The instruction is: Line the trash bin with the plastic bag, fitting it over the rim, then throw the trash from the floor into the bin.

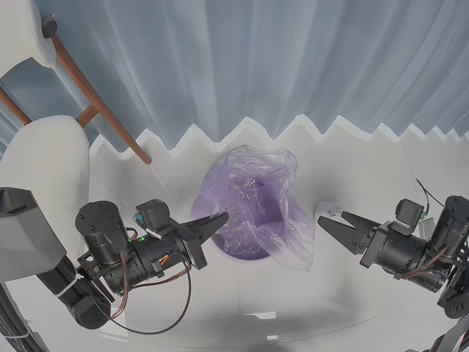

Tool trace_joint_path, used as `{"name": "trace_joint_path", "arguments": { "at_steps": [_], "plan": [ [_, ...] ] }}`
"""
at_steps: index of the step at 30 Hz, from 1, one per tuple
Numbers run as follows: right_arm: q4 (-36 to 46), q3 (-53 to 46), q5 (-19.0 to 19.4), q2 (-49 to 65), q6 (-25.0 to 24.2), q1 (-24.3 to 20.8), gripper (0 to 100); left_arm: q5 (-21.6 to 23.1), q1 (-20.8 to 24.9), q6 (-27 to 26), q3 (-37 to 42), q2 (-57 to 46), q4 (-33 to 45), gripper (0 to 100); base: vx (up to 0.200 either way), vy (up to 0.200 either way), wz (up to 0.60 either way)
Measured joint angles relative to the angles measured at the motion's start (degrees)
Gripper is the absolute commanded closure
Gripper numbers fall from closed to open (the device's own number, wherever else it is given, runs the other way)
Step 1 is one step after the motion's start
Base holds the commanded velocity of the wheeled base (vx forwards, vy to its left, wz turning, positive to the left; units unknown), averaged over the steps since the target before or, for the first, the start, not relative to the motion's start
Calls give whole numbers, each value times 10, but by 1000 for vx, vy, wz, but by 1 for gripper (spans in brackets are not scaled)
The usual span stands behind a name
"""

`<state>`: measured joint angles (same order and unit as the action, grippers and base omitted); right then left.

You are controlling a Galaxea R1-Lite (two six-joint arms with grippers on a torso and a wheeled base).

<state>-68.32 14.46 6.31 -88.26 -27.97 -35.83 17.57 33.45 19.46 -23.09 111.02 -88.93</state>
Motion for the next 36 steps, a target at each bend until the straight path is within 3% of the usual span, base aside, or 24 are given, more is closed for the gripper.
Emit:
{"name": "trace_joint_path", "arguments": {
  "at_steps": [3,8,14,15,25,31,36],
  "plan": [
    [97,41,1,-1,34,5,0,0,4,-1,3,-3,0,100,0,0,0],
    [237,118,-12,-20,137,5,0,-2,8,-2,11,-7,0,100,0,0,0],
    [250,192,-25,-93,164,45,0,-2,9,-2,20,-18,1,100,0,0,0],
    [235,202,-26,-105,162,52,100,-1,10,-2,21,-21,1,100,0,0,0],
    [-32,307,-59,-273,128,129,100,0,10,-2,28,-52,21,100,0,0,0],
    [-47,328,-92,-342,107,161,100,0,10,-2,28,-64,26,100,0,0,0],
    [-48,302,-97,-371,78,133,100,0,10,-2,27,-69,27,100,0,0,0]
  ]
}}
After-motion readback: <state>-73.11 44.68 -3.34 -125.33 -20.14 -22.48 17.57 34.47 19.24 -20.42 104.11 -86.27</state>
